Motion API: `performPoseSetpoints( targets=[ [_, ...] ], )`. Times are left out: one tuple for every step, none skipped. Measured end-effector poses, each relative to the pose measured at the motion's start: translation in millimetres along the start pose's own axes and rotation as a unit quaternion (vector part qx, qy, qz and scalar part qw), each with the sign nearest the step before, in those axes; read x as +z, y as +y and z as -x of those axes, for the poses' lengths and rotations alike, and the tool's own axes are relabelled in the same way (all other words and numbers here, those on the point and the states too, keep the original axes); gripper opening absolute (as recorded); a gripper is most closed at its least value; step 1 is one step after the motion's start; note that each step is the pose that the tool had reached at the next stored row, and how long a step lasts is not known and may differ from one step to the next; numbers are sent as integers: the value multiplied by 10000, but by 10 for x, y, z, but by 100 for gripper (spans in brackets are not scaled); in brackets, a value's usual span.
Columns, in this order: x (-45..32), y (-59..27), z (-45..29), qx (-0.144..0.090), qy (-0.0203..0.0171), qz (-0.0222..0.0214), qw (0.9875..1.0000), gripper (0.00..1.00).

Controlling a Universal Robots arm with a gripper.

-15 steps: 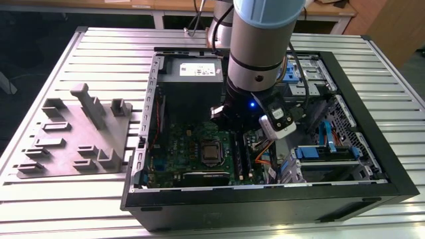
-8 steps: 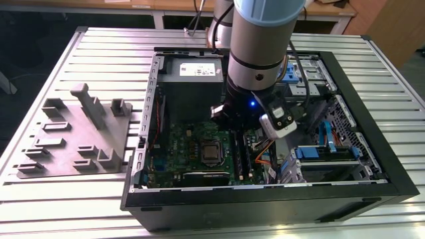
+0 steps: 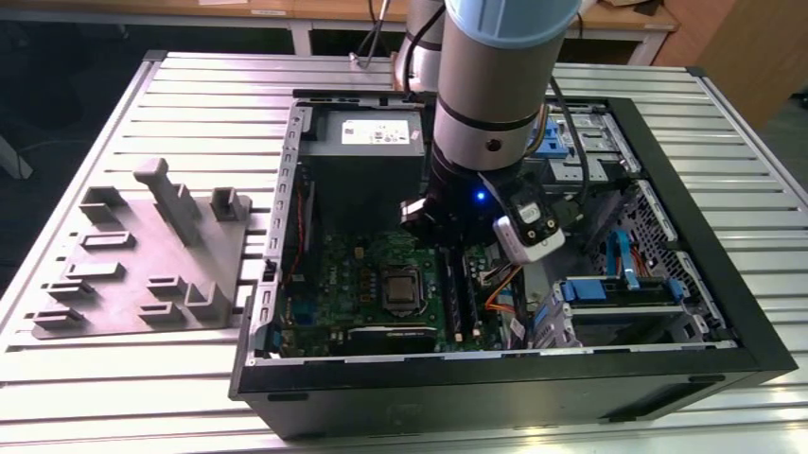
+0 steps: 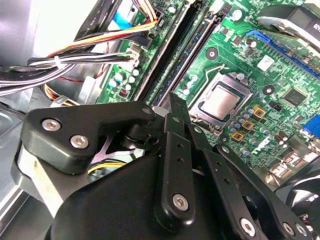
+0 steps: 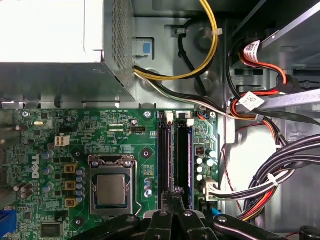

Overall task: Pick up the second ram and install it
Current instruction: 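Press down the second ram until it locks into place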

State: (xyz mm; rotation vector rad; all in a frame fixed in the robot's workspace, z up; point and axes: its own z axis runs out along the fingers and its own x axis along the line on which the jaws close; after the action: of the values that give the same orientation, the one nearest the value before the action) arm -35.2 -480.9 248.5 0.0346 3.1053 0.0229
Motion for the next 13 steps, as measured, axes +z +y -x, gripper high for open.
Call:
performPoseSetpoints(
  targets=[
    [1, 7, 0, 0, 0, 0, 10000, 10],
    [4, 16, -1, 0, -1, 1, 10000, 10],
    [6, 23, -1, 0, 0, 2, 10000, 10],
    [8, 32, -1, 0, 0, 3, 10000, 10],
    [10, 43, -2, 0, -1, 4, 10000, 10],
    [13, 56, -2, 0, -1, 5, 10000, 10],
    [15, 71, -2, 0, -1, 6, 10000, 10],
    [17, 89, -3, 0, 0, 7, 10000, 10],
    [19, 108, -3, 0, -1, 8, 10000, 10],
    [22, 130, -4, 0, 0, 10, 10000, 10],
    [24, 150, -4, 0, -1, 11, 10000, 10],
    [26, 168, -5, 1, 0, 13, 10000, 10],
    [27, 178, -5, 1, 0, 16, 10000, 10]
  ],
)
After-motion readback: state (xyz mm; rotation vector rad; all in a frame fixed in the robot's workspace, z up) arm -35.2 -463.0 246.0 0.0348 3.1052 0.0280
